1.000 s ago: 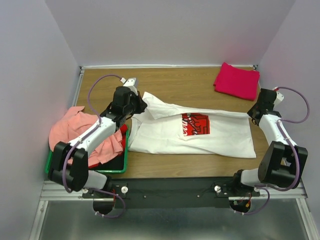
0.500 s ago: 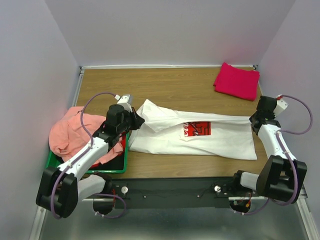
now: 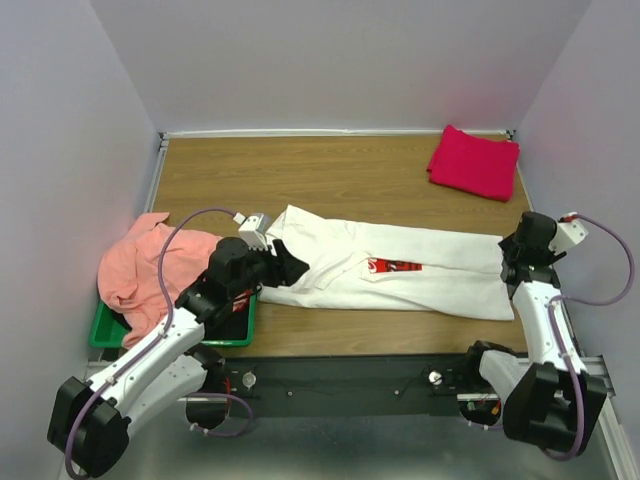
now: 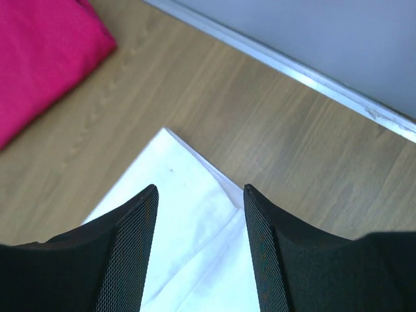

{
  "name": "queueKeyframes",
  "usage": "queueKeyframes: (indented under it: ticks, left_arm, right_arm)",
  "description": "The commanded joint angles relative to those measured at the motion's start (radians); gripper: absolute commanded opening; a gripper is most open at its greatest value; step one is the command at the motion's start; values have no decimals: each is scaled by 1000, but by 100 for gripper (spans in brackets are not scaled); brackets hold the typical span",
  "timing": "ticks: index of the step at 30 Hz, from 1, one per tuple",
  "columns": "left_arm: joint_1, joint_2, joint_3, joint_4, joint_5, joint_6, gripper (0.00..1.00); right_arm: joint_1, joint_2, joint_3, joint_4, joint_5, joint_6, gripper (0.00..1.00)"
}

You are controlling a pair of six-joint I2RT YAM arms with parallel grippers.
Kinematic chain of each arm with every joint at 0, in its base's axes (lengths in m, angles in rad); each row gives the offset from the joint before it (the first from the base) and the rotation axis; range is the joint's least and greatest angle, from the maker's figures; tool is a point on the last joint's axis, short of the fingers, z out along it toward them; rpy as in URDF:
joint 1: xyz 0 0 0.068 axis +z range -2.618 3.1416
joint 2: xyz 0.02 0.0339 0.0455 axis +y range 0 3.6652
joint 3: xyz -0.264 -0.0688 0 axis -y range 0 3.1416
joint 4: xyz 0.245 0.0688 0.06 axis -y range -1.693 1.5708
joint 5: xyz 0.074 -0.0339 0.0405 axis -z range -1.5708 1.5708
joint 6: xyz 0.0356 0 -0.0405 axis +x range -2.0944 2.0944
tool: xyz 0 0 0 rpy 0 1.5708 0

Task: Fold and stack the t-shirts
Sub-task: Fold the tshirt

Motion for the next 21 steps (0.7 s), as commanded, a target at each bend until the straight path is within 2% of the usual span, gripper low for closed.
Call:
queueKeyframes:
  ticks: [1, 5, 7, 12, 16, 17, 21]
  left_arm:
    - [-24, 7, 43, 6, 12, -19, 68]
    - [-24, 142, 97, 129, -18, 39, 73]
    - [-24, 270, 149, 164, -20, 68, 74]
    - [-23, 504, 253, 276, -38, 102, 74]
    - [-7, 670, 329, 292, -52, 127, 75]
    - [3, 775, 356, 325, -78, 134, 78]
    - [37, 935, 438, 302, -78, 159, 81]
  right_arm:
    - [5, -140, -39, 82, -5, 16, 62]
    - [16, -176, -67, 184, -224, -11, 64]
    - [27, -106, -47, 207, -310, -18, 64]
    - [93, 115, 10, 221, -387, -49, 65]
    - [103, 286, 31, 243, -488, -40, 65]
    - [107, 366, 42, 279, -484, -38, 66]
    - [107, 430, 71, 283, -477, -29, 66]
